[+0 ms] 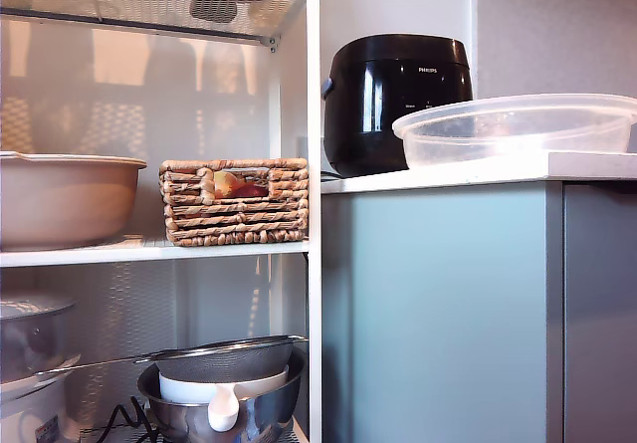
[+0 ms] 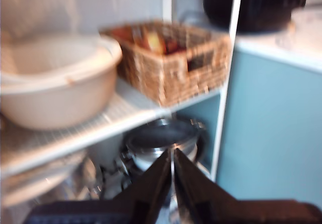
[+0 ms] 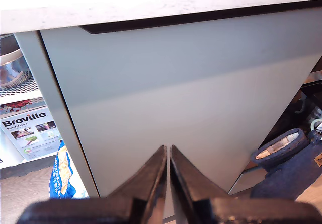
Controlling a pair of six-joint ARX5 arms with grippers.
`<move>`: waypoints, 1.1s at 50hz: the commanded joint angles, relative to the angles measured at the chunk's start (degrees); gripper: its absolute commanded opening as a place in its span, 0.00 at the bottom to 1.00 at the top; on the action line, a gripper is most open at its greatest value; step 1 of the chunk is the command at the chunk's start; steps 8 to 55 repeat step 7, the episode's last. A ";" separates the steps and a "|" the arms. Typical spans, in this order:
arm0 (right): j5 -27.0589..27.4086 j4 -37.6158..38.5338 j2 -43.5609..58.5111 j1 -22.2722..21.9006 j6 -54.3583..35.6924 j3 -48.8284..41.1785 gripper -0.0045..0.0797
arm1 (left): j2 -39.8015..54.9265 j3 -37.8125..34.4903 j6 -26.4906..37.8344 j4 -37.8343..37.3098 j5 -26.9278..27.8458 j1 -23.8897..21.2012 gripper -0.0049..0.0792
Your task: Pick up the plastic microwave lid from the shelf, then place it on the counter next to you
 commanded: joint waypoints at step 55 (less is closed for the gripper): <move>-0.15 0.37 -0.31 -0.09 -0.11 0.44 0.04 | -2.91 -1.07 -0.55 -1.88 -0.70 0.07 0.03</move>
